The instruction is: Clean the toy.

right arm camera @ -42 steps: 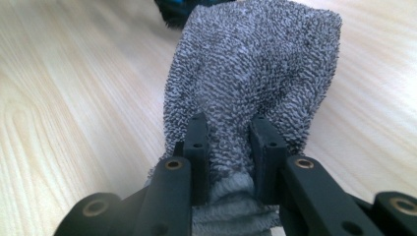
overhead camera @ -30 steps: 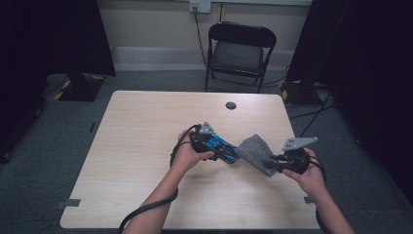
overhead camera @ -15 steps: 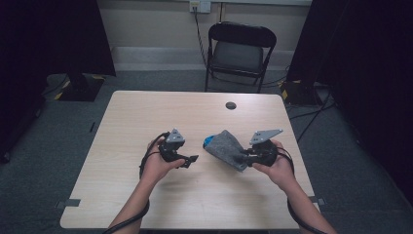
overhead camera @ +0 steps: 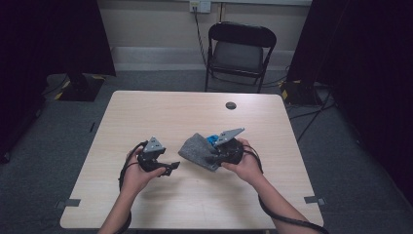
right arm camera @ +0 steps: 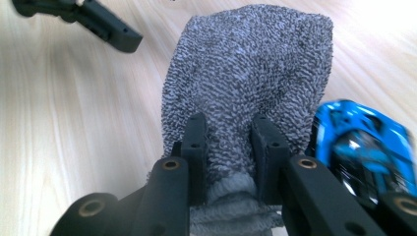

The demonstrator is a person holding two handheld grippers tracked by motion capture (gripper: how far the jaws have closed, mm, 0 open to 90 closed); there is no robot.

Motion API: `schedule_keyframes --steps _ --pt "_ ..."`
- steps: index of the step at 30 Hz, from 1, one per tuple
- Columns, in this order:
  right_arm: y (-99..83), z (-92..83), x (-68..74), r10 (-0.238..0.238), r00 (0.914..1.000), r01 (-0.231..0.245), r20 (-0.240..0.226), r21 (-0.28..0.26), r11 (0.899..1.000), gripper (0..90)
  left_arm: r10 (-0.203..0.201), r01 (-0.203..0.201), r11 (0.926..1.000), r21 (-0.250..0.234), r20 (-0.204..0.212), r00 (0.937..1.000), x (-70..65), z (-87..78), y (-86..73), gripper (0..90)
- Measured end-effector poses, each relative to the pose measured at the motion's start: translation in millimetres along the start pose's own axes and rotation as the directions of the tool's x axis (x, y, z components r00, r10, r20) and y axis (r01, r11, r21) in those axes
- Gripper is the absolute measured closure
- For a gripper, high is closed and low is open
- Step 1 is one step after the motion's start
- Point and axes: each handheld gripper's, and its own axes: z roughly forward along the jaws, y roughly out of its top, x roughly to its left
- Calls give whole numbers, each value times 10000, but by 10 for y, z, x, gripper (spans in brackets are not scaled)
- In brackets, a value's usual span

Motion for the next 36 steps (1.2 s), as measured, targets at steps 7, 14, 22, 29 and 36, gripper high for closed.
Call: schedule_keyframes --steps 7,14,22,29,36 --pt "87 337 79 111 9999 -111 -7 116 9999 708 -199 198 9998 -78 -141 9997 43 -60 -92 186" --pt "126 614 157 340 9994 -338 -77 258 9991 689 -151 151 9999 57 -94 9998 31 -78 -148 187" --pt "140 792 280 323 9987 -310 -397 341 9989 525 -162 161 9997 195 41 9999 18 -86 -202 198" --pt "172 592 260 249 9990 -253 -369 -125 9996 411 -301 299 9993 210 69 9995 12 -98 -230 208" --pt "120 400 -53 799 9931 -761 863 -469 9960 519 -417 412 9990 171 293 9987 -19 -76 -213 239"
